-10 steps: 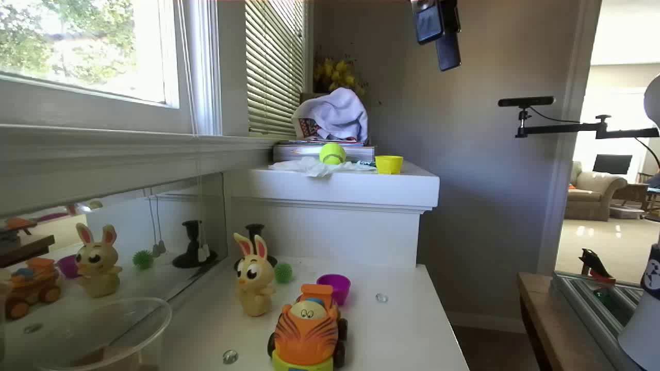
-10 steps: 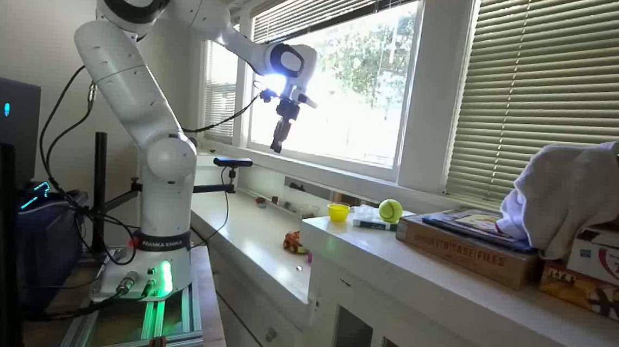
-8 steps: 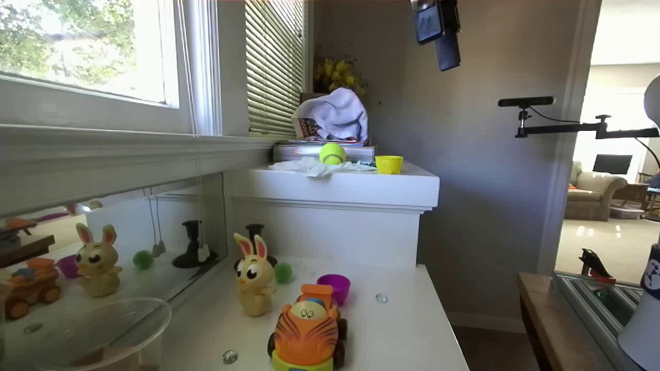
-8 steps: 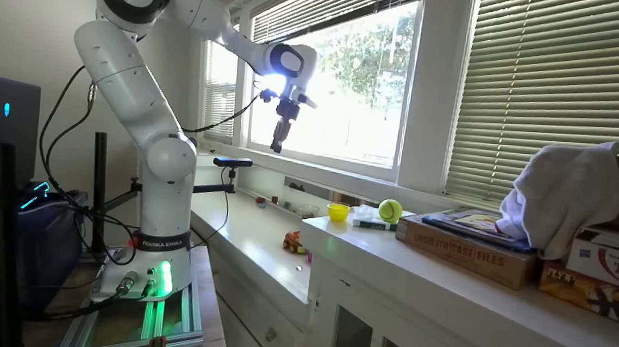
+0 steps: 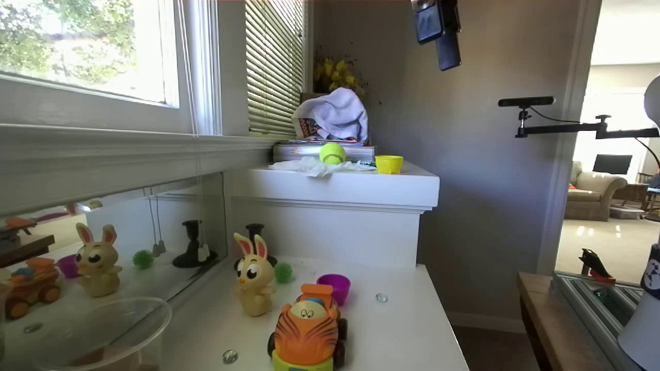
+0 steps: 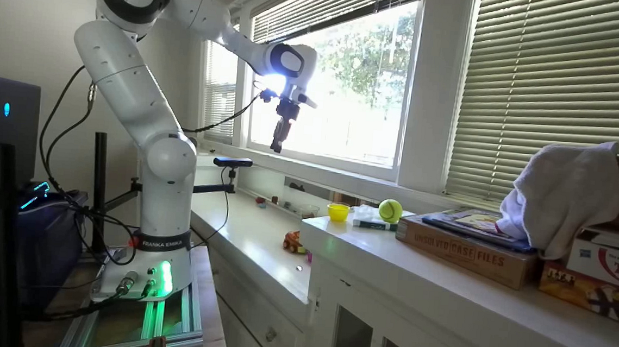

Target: Close the blinds of the window

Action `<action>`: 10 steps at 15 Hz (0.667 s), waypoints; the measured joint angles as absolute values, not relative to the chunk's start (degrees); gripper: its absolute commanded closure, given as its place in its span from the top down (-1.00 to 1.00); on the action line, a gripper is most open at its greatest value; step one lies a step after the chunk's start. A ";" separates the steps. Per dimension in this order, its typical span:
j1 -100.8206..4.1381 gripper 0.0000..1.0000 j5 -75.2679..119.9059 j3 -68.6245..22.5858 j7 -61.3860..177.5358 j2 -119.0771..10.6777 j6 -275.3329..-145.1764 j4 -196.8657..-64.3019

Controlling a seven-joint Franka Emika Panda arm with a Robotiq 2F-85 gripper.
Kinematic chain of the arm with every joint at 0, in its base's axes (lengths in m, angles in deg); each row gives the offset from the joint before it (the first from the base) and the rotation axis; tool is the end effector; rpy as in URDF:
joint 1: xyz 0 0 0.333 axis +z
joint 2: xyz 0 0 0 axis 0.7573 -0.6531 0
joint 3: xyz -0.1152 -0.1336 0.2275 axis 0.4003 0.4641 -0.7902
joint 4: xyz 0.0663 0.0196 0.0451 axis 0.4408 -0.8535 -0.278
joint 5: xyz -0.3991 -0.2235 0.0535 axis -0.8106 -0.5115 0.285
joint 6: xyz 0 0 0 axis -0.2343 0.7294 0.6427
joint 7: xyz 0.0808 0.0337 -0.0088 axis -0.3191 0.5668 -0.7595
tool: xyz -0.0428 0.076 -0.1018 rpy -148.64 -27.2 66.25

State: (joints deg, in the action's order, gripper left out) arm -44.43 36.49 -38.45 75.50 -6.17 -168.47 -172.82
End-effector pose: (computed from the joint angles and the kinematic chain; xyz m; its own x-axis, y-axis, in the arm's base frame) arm 0.4199 0.1480 0.4465 0.9652 -0.1621 -0.2051 -0.1677 -0.9858 -0.0100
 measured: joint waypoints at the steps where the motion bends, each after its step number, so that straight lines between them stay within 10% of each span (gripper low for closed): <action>1: -44.43 1.00 36.49 -38.45 75.50 -6.17 -168.47 -172.82; 10: -44.80 1.00 36.27 -38.45 75.50 -6.53 -171.61 -173.03</action>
